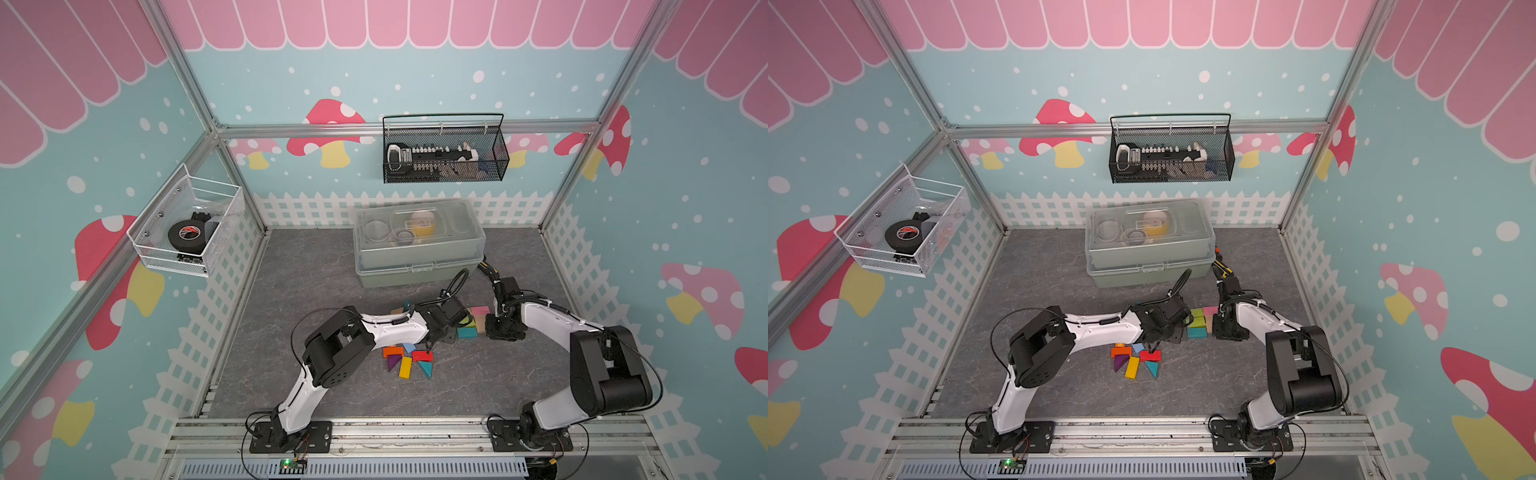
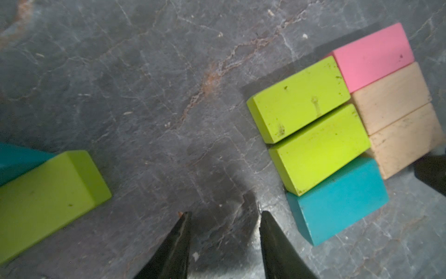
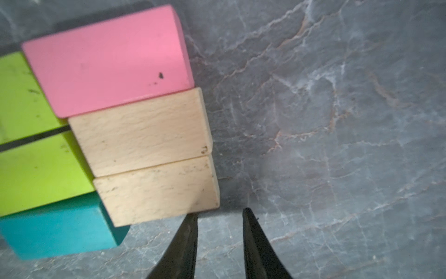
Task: Assemble a piece of candy with building blocks
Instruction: Adjust the building block at the center of the board.
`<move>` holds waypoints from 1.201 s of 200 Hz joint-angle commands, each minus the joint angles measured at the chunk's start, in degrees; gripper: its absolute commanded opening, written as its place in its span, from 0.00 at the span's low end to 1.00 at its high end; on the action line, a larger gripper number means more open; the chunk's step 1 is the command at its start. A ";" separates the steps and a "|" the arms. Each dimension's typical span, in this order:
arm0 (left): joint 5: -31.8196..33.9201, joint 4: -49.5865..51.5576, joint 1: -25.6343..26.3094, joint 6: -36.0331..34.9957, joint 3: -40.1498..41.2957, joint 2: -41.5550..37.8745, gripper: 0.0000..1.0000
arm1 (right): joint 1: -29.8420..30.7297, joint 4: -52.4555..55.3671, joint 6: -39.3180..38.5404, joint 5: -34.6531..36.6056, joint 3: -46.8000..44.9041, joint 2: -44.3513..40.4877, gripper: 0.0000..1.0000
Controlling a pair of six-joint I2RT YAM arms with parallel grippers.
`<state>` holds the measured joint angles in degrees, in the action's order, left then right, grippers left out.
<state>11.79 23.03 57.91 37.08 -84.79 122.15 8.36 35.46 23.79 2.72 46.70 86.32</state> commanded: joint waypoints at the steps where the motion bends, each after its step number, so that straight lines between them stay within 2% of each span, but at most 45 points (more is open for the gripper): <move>1: 0.37 -0.23 0.34 -0.43 -0.20 -0.15 0.47 | 0.25 3.08 -0.43 -1.74 1.60 -4.30 0.33; 32: 0.62 -0.17 0.30 0.04 -1.06 0.29 0.47 | -0.65 3.40 -1.33 2.32 2.89 -7.36 0.33; 81: 1.47 1.44 -0.63 2.02 -3.64 1.40 0.46 | -3.40 1.65 -3.21 5.00 9.61 2.54 0.32; 134: 1.56 3.24 -1.95 2.82 -6.88 4.49 0.46 | -5.03 -1.29 -3.71 1.84 15.54 11.67 0.32; 194: 1.28 3.83 -2.77 2.82 -8.72 6.37 0.47 | -6.33 -2.15 -4.67 2.73 17.40 14.69 0.32; 240: 1.04 4.70 -2.72 1.99 -11.61 8.70 0.46 | -6.43 -2.81 -4.72 0.37 17.93 16.44 0.32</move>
<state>12.45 25.58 55.40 39.20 -94.78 128.51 2.20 32.88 19.29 4.43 63.48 101.84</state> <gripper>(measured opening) 0.465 0.316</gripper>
